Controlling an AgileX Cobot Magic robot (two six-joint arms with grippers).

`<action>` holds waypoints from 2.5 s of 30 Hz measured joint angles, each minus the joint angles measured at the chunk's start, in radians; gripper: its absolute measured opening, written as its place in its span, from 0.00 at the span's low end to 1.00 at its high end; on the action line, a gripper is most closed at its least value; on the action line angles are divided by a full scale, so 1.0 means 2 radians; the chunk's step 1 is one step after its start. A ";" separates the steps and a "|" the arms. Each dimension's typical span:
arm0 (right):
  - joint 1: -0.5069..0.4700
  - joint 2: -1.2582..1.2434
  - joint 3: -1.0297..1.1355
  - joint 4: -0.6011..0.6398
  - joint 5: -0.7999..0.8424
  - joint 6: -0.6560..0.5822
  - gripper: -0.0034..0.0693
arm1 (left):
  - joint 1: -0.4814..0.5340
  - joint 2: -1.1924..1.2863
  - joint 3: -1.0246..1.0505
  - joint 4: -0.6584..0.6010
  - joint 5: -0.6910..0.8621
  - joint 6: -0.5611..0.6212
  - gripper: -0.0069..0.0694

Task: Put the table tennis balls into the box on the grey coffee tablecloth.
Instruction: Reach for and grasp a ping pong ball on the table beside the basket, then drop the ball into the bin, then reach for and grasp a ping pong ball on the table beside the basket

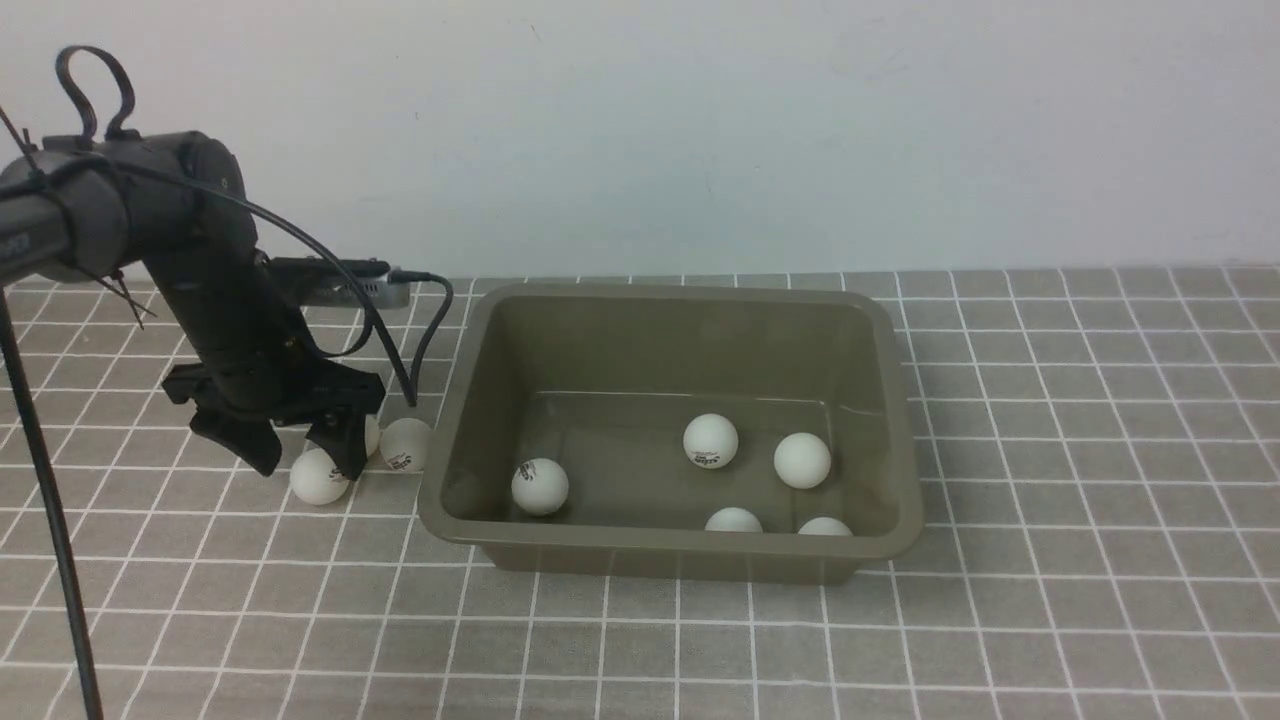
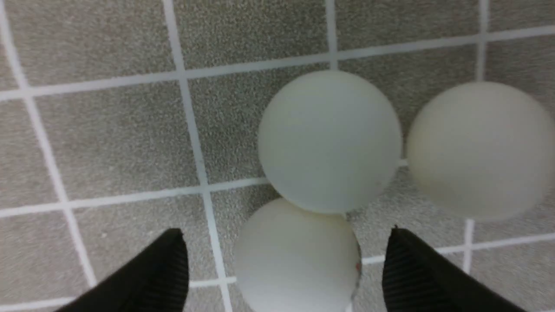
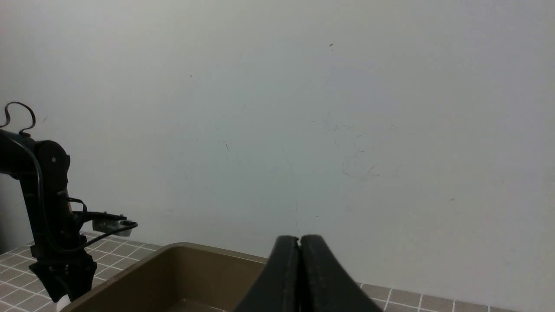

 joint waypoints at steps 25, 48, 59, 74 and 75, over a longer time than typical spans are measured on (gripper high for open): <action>0.000 0.000 0.000 0.000 0.000 0.000 0.03 | -0.188 -0.061 -0.065 -0.052 -0.023 -0.028 0.57; 0.000 0.000 0.000 0.000 0.000 0.000 0.03 | -0.033 -0.035 -0.173 0.045 0.071 -0.064 0.09; 0.000 0.000 0.000 0.000 0.000 -0.013 0.03 | -0.021 0.033 -0.171 0.022 0.070 -0.053 0.60; 0.000 0.000 0.000 0.000 0.001 -0.013 0.03 | -0.024 0.028 -0.111 0.039 0.068 -0.075 0.78; 0.000 0.000 0.000 0.000 0.001 -0.013 0.03 | -0.024 0.028 -0.111 0.038 0.068 -0.075 0.78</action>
